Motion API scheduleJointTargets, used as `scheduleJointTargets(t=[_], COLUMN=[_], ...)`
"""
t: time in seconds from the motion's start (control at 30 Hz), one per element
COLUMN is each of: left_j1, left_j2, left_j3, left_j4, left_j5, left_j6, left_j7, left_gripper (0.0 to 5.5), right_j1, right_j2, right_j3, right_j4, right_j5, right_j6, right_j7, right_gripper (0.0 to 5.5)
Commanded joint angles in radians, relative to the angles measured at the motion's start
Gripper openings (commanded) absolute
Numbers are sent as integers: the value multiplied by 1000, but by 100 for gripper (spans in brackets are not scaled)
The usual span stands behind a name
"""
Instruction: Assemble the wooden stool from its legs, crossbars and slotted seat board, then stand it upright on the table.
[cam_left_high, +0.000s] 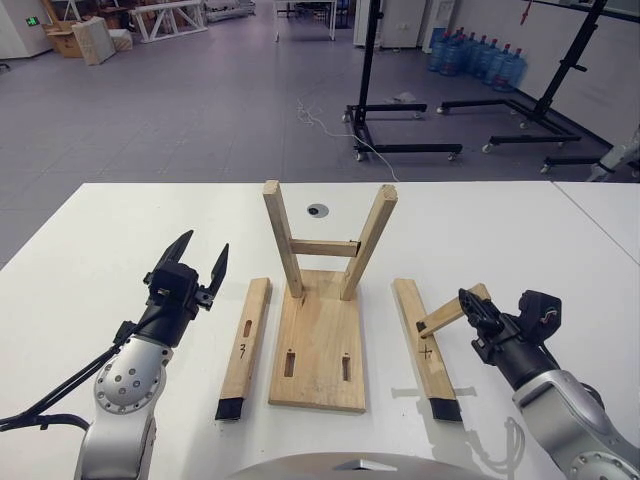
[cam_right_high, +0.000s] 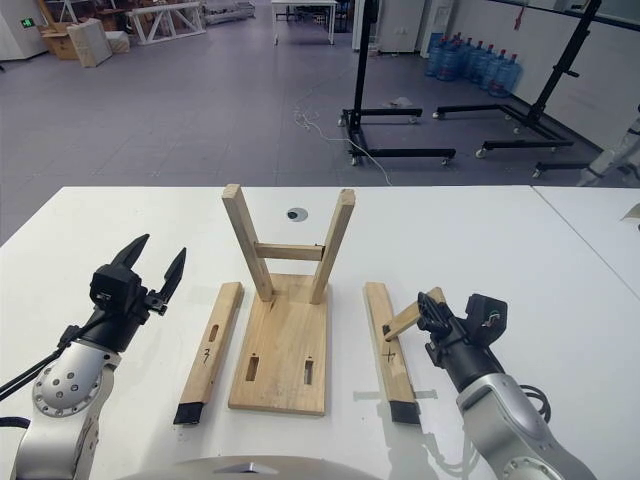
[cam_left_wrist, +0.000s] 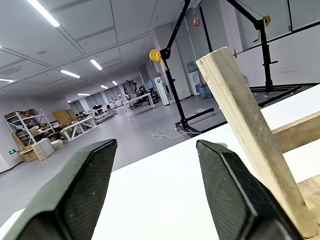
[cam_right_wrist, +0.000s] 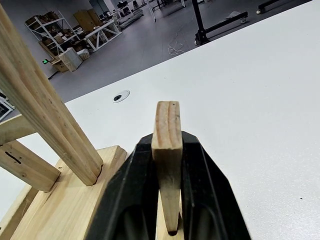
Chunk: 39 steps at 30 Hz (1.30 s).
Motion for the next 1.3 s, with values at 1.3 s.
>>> scheduleJointTargets(t=[1.3], left_j1=[-71], left_j2=[17], left_j3=[-17], left_j4=[110], left_j5=[36], left_j6=[-50], left_j7=[5], left_gripper=[289], right_j1=[-137], right_j2=[-118], right_j3=[207], right_j4=[187], right_j5=[-446], right_j6=[47], right_j7=[218], right_gripper=[39])
